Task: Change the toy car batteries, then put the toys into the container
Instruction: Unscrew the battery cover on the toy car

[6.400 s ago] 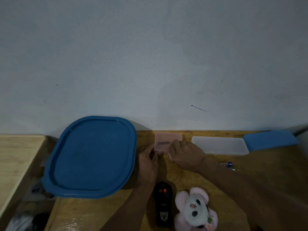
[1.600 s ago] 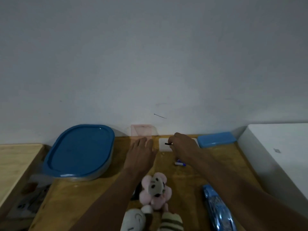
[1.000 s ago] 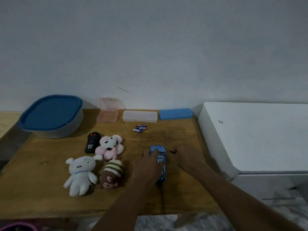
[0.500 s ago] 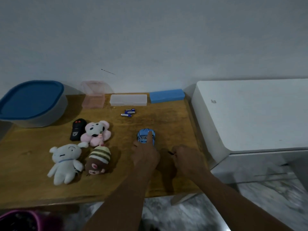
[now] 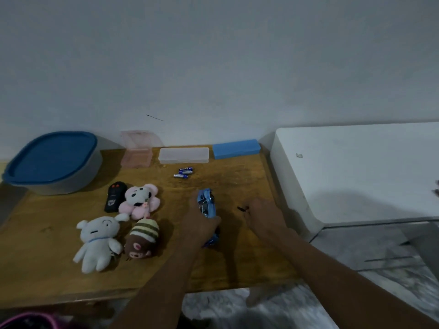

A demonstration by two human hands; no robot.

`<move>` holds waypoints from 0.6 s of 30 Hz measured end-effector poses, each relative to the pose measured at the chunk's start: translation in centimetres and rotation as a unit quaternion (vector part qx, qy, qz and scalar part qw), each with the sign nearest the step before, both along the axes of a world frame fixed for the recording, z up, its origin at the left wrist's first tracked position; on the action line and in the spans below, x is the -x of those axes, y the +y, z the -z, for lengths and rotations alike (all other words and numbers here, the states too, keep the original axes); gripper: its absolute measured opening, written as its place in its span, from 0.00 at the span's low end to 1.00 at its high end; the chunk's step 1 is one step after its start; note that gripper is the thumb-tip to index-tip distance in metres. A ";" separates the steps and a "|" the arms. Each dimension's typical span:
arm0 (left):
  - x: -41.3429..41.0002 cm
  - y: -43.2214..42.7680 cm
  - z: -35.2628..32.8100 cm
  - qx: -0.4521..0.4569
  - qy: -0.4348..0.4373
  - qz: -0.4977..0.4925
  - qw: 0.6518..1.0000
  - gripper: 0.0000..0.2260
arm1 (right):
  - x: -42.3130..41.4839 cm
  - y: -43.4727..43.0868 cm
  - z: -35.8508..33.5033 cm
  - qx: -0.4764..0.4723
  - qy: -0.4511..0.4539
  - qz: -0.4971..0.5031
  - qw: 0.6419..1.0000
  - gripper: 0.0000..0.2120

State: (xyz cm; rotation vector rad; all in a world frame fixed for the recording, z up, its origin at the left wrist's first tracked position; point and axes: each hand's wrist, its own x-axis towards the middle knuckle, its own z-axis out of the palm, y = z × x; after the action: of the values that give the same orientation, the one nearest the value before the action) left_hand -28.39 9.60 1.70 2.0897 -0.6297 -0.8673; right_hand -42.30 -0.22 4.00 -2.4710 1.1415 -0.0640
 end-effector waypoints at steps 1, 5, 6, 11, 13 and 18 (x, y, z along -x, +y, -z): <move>-0.5 0.6 -0.3 0.038 0.036 -0.021 0.998 0.45 | -0.4 0.0 -0.4 0.003 -0.004 -0.006 1.000 0.08; -2.6 3.2 -1.1 0.121 0.178 -0.093 0.972 0.36 | -2.0 0.5 -1.9 0.033 -0.018 -0.017 0.999 0.07; -3.2 3.9 -1.2 0.139 0.241 -0.102 0.955 0.34 | -2.4 0.6 -2.1 0.040 -0.023 -0.014 0.999 0.07; -5.4 5.8 -2.1 0.213 0.518 -0.114 0.820 0.22 | -4.9 1.0 -3.3 0.047 -0.057 0.014 0.997 0.07; -6.2 6.0 -2.3 0.234 0.550 -0.107 0.794 0.20 | -6.0 1.3 -3.7 0.043 -0.067 0.018 0.997 0.07; -8.2 5.6 -2.6 0.240 0.577 -0.055 0.779 0.25 | -8.9 2.2 -5.2 0.043 -0.107 0.023 0.993 0.05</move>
State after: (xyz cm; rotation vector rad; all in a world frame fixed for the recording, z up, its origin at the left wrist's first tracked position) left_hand -20.17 15.18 4.25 0.8228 -0.0143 -1.4902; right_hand -33.37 2.01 9.23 -2.4401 1.1247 -0.3881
